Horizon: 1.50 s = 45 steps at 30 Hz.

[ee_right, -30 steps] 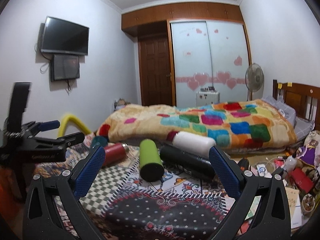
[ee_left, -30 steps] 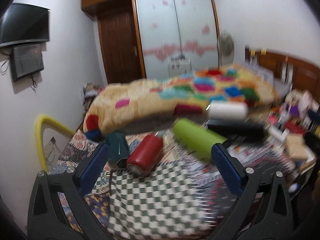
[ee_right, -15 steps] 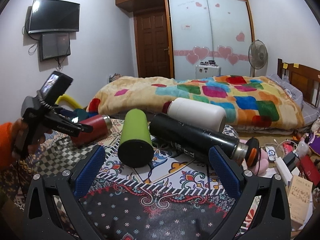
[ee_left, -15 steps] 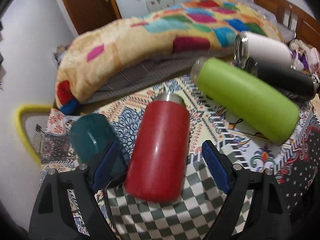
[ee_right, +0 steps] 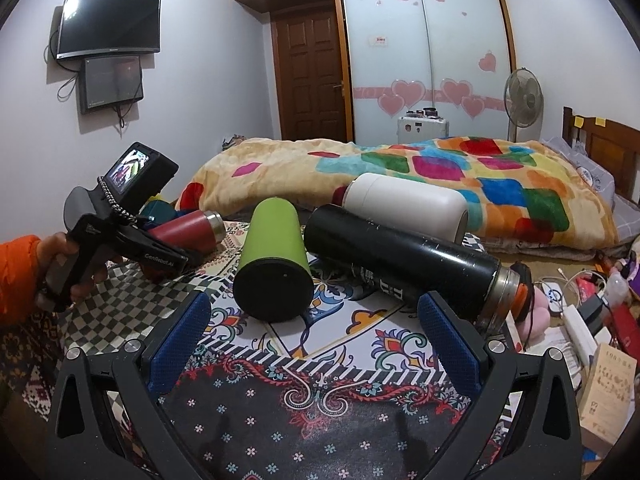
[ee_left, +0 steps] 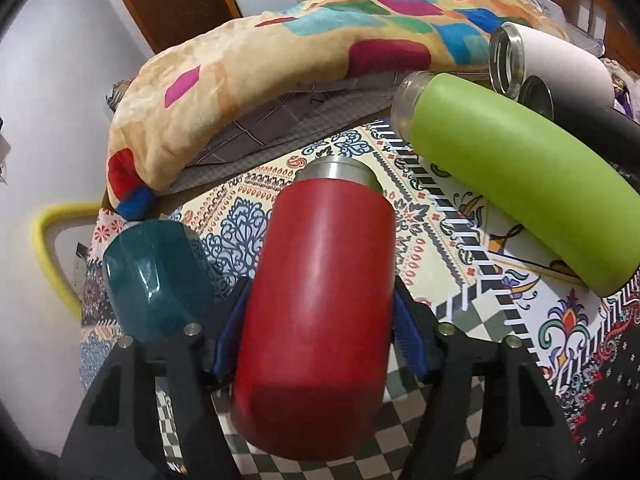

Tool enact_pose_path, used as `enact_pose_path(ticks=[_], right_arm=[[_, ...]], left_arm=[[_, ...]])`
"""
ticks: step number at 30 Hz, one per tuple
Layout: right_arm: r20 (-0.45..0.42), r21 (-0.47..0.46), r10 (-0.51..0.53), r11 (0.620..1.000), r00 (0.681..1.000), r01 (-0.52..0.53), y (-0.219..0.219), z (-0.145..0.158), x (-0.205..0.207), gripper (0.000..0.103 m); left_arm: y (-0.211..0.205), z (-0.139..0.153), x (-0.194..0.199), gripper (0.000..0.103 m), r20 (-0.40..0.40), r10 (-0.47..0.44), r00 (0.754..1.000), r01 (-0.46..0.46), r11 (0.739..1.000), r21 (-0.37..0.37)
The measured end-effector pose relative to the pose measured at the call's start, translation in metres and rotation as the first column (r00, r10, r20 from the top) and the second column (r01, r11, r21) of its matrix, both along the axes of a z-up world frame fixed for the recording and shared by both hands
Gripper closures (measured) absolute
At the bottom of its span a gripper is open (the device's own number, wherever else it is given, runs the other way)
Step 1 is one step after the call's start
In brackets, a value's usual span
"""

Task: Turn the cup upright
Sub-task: 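Lift the red thermos with the left gripper toward the right gripper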

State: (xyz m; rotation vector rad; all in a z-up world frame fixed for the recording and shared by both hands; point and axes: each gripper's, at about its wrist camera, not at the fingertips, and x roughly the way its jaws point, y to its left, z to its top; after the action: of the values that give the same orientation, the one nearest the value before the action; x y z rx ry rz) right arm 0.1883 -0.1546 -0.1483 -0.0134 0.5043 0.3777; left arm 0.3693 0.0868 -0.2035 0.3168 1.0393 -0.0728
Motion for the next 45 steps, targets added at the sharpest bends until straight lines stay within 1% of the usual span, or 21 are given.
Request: enact_pose_path(ticks=[4,9,13,17,20,22,24,27,30,33,37,42,45], right_arm=[[-0.003,-0.004,-0.005,1.000,1.000,0.005,-0.001,0.001,-0.002,0.000],[0.001,0.008,-0.008,1.000,1.000,0.008,-0.005,0.010,-0.009,0.000],[0.023,0.015,-0.012,1.000,1.000,0.012,-0.008,0.023,-0.021,0.000],[0.046,0.024,-0.013,1.000,0.999,0.012,-0.012,0.036,-0.035,0.000],[0.059,0.027,-0.017,1.000,0.998,0.015,-0.015,0.044,-0.045,0.000],[0.068,0.030,-0.020,0.999,0.997,0.018,-0.018,0.048,-0.052,0.000],[0.078,0.031,-0.024,0.999,0.997,0.022,-0.021,0.052,-0.058,0.000],[0.084,0.022,-0.030,0.999,0.996,0.028,-0.023,0.054,-0.066,0.000],[0.084,0.004,-0.035,0.999,0.996,0.035,-0.024,0.053,-0.070,0.000],[0.072,-0.009,-0.039,0.999,0.997,0.040,-0.024,0.047,-0.072,0.000],[0.043,-0.012,-0.035,0.999,0.998,0.036,-0.023,0.038,-0.070,0.000],[0.020,-0.021,-0.028,0.999,0.999,0.028,-0.019,0.029,-0.068,0.000],[0.021,-0.041,-0.025,0.999,0.999,0.026,-0.016,0.025,-0.067,0.000]], left_arm=[[-0.002,0.008,-0.012,0.038,0.012,0.002,1.000,-0.002,1.000,0.007],[-0.008,0.032,-0.048,0.039,0.036,-0.009,0.999,0.009,1.000,-0.006],[-0.021,0.053,-0.082,0.039,0.061,-0.040,0.997,0.041,0.999,-0.016],[-0.037,0.072,-0.114,0.039,0.089,-0.075,0.993,0.079,0.996,-0.044],[-0.054,0.079,-0.134,0.039,0.090,-0.106,0.990,0.114,0.989,-0.092],[-0.066,0.078,-0.142,0.039,0.091,-0.132,0.987,0.141,0.985,-0.100],[-0.079,0.074,-0.151,0.039,0.095,-0.153,0.984,0.162,0.982,-0.093],[-0.094,0.063,-0.160,0.039,0.073,-0.183,0.980,0.190,0.975,-0.112],[-0.106,0.048,-0.166,0.039,0.053,-0.205,0.977,0.209,0.972,-0.106],[-0.109,0.034,-0.168,0.039,0.035,-0.205,0.978,0.208,0.972,-0.107],[-0.110,0.020,-0.162,0.039,0.018,-0.186,0.982,0.187,0.978,-0.088],[-0.112,0.016,-0.153,0.039,0.017,-0.188,0.982,0.189,0.978,-0.089],[-0.112,0.012,-0.146,0.039,0.012,-0.182,0.983,0.182,0.979,-0.087]])
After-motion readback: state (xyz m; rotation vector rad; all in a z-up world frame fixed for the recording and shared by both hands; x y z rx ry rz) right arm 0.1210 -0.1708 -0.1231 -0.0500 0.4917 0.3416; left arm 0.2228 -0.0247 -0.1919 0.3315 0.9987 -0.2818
